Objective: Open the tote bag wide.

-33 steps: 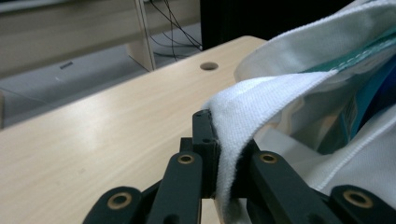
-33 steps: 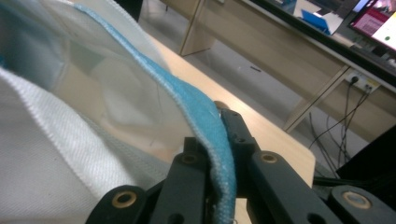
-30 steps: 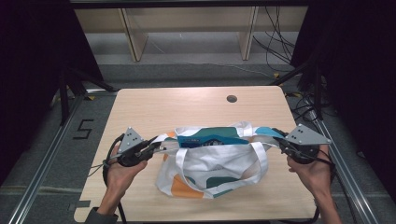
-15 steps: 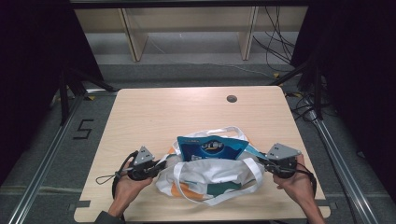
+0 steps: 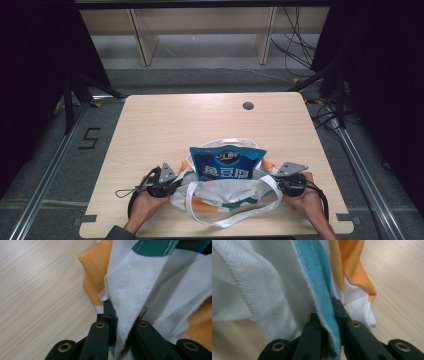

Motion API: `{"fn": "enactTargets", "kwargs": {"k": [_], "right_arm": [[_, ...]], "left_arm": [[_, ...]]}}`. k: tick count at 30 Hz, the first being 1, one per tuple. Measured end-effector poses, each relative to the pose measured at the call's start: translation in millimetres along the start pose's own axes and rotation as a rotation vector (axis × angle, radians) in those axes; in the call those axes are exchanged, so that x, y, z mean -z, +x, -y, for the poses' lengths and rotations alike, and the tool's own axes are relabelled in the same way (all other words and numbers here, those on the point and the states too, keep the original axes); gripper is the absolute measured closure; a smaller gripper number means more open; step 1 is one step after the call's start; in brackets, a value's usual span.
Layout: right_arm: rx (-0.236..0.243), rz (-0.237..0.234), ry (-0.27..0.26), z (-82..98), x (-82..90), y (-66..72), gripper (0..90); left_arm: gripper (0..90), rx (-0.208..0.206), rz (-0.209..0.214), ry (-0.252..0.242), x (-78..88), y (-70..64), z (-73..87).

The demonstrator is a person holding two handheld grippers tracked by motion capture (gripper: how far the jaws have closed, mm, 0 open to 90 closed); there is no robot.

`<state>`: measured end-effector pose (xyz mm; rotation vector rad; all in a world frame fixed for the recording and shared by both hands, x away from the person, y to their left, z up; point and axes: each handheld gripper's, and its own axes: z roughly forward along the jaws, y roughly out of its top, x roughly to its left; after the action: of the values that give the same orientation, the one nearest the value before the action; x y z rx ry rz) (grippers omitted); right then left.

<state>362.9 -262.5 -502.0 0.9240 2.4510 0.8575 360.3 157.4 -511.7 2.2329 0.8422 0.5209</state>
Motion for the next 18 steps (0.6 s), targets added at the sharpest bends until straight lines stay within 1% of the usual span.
{"fn": "enactTargets", "kwargs": {"k": [1,2,3,5,6,7,8,9,10,12,13,14,15,16,17,18], "right_arm": [[0.0,0.0,0.0,0.0,0.0,0.0,86.9],[0.0,0.011,0.001,-2.9,-3.4,-3.8,86.9],[0.0,0.011,0.001,-2.9,-3.4,-3.8,86.9],[-0.006,0.023,0.0,-7.7,-9.4,-10.6,86.9],[-0.012,0.034,-0.007,-10.1,-12.9,-13.8,86.9],[-0.014,0.037,-0.005,-12.0,-15.4,-16.6,86.8],[-0.012,0.051,-0.007,-15.6,-19.5,-20.6,86.8],[-0.007,0.062,0.002,-21.0,-24.3,-26.1,86.7],[-0.007,0.062,0.002,-21.0,-24.3,-26.1,86.7],[-0.013,0.069,-0.007,-23.3,-27.8,-29.2,86.3],[-0.014,0.063,-0.01,-23.5,-28.1,-30.0,85.5],[-0.025,0.065,-0.009,-23.4,-25.9,-29.9,82.4],[-0.042,0.06,-0.016,-23.2,-23.7,-30.5,76.0],[-0.058,0.058,-0.028,-23.8,-19.4,-32.0,68.3],[-0.078,0.079,-0.051,-24.8,-12.7,-33.3,57.0],[-0.102,0.121,-0.133,-29.6,6.5,-38.2,49.8]], "left_arm": [[85.7,0.004,0.0,0.002,-1.0,0.8,-0.9],[85.7,0.018,-0.017,0.002,-6.9,5.5,-5.2],[85.6,0.018,-0.017,0.002,-6.9,5.5,-5.2],[85.6,0.013,-0.033,0.007,-12.9,11.5,-10.5],[85.6,0.016,-0.042,0.008,-15.5,13.7,-12.5],[85.5,0.031,-0.045,0.006,-19.6,17.3,-15.4],[85.5,0.026,-0.047,0.004,-22.6,21.2,-17.6],[85.3,0.038,-0.058,0.006,-26.1,26.2,-20.8],[85.1,0.038,-0.058,0.006,-26.1,26.2,-20.8],[84.3,0.057,-0.051,-0.003,-26.4,28.1,-21.4],[82.2,0.045,-0.062,-0.012,-25.0,29.3,-21.6],[78.1,0.054,-0.072,-0.001,-21.2,29.7,-21.4],[69.6,0.061,-0.08,-0.008,-17.7,32.1,-21.5],[64.9,0.054,-0.08,-0.023,-13.2,36.2,-22.1],[60.1,0.077,-0.069,-0.035,-7.5,37.7,-22.7],[52.0,0.089,-0.064,-0.058,-2.1,38.4,-23.9]]}}
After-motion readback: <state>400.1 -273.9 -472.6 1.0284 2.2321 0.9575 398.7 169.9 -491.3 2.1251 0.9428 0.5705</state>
